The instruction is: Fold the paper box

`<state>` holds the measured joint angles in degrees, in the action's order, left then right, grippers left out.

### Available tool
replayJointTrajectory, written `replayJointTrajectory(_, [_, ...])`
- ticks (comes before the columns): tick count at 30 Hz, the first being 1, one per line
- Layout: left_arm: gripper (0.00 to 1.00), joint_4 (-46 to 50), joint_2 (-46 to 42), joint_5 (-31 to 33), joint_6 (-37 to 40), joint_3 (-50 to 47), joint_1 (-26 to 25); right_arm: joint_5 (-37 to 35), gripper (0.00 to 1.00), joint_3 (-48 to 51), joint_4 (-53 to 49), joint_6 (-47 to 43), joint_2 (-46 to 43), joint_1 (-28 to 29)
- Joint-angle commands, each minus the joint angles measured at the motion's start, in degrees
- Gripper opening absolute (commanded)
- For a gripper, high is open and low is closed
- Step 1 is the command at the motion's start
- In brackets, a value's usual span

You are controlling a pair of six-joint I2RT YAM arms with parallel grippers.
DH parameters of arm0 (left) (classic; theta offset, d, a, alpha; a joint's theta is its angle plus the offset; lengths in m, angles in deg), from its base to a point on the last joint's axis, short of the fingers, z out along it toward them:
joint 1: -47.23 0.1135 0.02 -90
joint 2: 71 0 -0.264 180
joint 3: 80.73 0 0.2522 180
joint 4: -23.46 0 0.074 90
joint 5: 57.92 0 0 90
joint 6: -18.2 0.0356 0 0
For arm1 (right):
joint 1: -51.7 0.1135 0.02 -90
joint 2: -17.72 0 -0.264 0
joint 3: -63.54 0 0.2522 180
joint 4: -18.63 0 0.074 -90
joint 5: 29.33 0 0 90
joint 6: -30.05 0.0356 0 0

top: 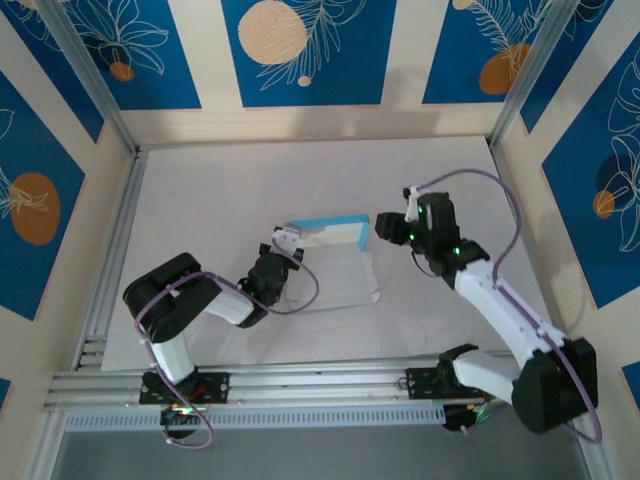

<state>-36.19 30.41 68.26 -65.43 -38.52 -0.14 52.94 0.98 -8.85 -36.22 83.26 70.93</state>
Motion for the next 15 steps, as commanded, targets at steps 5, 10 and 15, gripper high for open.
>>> replayJointTrajectory(5, [0.0, -0.3, 1.2, -2.2, 0.0, -0.1, 0.3, 5.7, 0.46, -17.0, -16.1, 3.0, 14.9, 0.0])
replayJointTrajectory(10, [0.0, -0.2, 1.2, -3.1, 0.3, 0.1, 0.3, 2.9, 0.47, -24.1, -20.7, 2.2, 23.5, 2.9])
replayJointTrajectory(15, [0.0, -0.2, 1.2, -3.9, 0.5, 0.1, 0.3, -1.1, 0.45, -24.6, -21.5, 2.0, 27.3, 3.7])
